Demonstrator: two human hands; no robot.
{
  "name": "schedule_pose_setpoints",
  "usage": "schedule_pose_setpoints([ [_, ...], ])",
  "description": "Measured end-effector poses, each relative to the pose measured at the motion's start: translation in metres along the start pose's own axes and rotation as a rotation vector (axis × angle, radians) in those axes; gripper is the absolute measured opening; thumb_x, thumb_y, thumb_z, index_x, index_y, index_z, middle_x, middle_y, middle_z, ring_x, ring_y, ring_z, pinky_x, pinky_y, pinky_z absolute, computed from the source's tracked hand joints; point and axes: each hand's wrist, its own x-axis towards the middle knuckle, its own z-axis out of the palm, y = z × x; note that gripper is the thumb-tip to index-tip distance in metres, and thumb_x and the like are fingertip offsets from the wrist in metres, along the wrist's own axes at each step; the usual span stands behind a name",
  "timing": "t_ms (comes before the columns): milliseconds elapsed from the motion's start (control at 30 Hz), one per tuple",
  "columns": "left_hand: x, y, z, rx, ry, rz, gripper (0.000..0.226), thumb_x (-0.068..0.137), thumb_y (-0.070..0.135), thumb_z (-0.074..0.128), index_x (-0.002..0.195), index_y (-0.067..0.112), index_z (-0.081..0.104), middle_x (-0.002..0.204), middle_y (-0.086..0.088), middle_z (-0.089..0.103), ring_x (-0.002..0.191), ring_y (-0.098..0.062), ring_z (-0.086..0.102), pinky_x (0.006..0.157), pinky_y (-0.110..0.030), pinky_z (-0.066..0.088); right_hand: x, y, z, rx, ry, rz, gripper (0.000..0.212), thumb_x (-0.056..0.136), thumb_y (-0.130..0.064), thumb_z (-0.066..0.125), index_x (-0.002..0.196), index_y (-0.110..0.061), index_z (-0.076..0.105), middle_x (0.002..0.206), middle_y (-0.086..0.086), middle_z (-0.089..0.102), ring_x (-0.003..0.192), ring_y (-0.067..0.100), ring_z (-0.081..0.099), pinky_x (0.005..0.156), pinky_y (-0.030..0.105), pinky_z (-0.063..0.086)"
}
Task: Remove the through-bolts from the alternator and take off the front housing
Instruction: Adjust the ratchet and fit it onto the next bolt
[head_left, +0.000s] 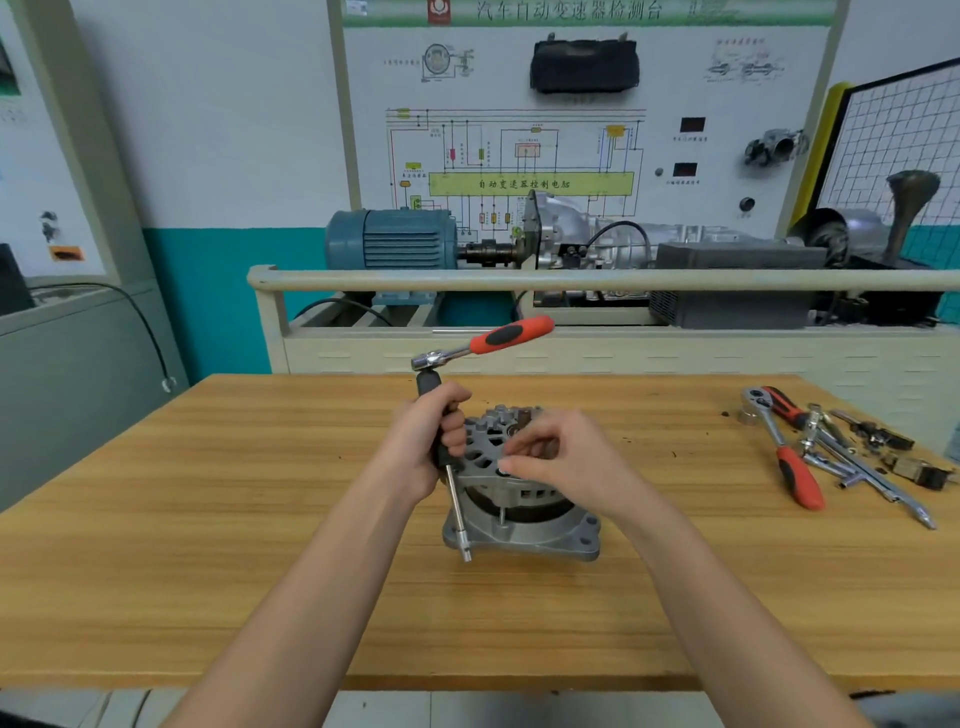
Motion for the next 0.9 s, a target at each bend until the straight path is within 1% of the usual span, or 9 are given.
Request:
schedule_pose_setpoints([
  [67,-0.001,-0.002,0.000,0.047,-0.012,0.022,0.030,0.091,0.011,0.056,0.068,0.019,0.039,0.045,0.007,0.030,0.036,-0.008,0.027,0.037,-0.019,0.024,0.001,0.001,0.001,-0.074,-0.010,-0.028,0.014,0.077,-0.031,0.078,0.089,-0.025,0.074,0.086,-0.008,0.061,0.077,0.004,0.057,0.067,0.015,0.045],
  [167,-0.002,-0.004,0.001,0.139,-0.020,0.059,0.027,0.090,0.012,0.060,0.069,0.018,0.043,0.046,0.006,0.035,0.038,-0.009,0.031,0.038,-0.019,0.026,0.002,0.001,0.005,-0.130,0.007,-0.058,0.011,0.078,-0.029,0.077,0.087,-0.024,0.074,0.087,-0.009,0.058,0.079,0.006,0.054,0.067,0.014,0.041],
  [267,-0.002,-0.006,0.004,0.209,-0.013,0.078,0.028,0.089,0.013,0.063,0.069,0.018,0.044,0.046,0.006,0.036,0.039,-0.009,0.031,0.038,-0.019,0.027,0.003,0.001,0.008,-0.144,0.031,-0.083,0.008,0.081,-0.027,0.075,0.086,-0.020,0.073,0.085,-0.012,0.055,0.079,0.009,0.053,0.071,0.021,0.042],
  [367,-0.001,-0.007,0.006,0.222,-0.003,0.085,0.028,0.089,0.013,0.063,0.069,0.018,0.045,0.045,0.007,0.036,0.038,-0.008,0.030,0.037,-0.019,0.026,0.003,0.001,0.011,-0.179,0.074,-0.124,0.007,0.082,-0.025,0.074,0.085,-0.019,0.073,0.082,-0.016,0.052,0.080,0.010,0.052,0.075,0.029,0.044],
  [500,-0.001,-0.006,0.003,0.209,-0.011,0.073,0.025,0.089,0.014,0.063,0.071,0.019,0.046,0.047,0.007,0.036,0.040,-0.008,0.031,0.039,-0.019,0.026,0.002,0.001,0.013,-0.217,0.109,-0.163,0.007,0.083,-0.026,0.072,0.086,-0.019,0.073,0.087,-0.014,0.054,0.086,0.012,0.052,0.079,0.033,0.044],
  [733,-0.003,-0.008,0.004,0.249,-0.019,0.092,0.020,0.090,0.014,0.063,0.076,0.017,0.049,0.048,0.006,0.036,0.041,-0.008,0.031,0.038,-0.019,0.028,0.000,0.002,0.014,-0.230,0.118,-0.182,0.008,0.086,-0.025,0.069,0.088,-0.018,0.071,0.088,-0.016,0.051,0.088,0.009,0.049,0.079,0.030,0.042],
  [800,-0.004,-0.008,0.005,0.264,-0.023,0.097,0.021,0.090,0.015,0.063,0.075,0.017,0.048,0.049,0.006,0.036,0.042,-0.009,0.031,0.039,-0.019,0.028,0.000,0.002,0.010,-0.206,0.081,-0.171,0.012,0.085,-0.029,0.069,0.092,-0.020,0.072,0.092,-0.014,0.054,0.088,0.009,0.050,0.080,0.028,0.042],
  [900,-0.004,-0.008,0.004,0.274,-0.025,0.105,0.022,0.089,0.015,0.064,0.074,0.017,0.047,0.049,0.006,0.036,0.042,-0.009,0.031,0.039,-0.019,0.028,0.001,0.002,0.010,-0.266,0.025,-0.156,0.020,0.082,-0.037,0.071,0.096,-0.023,0.072,0.095,-0.012,0.055,0.090,0.008,0.050,0.080,0.025,0.041],
])
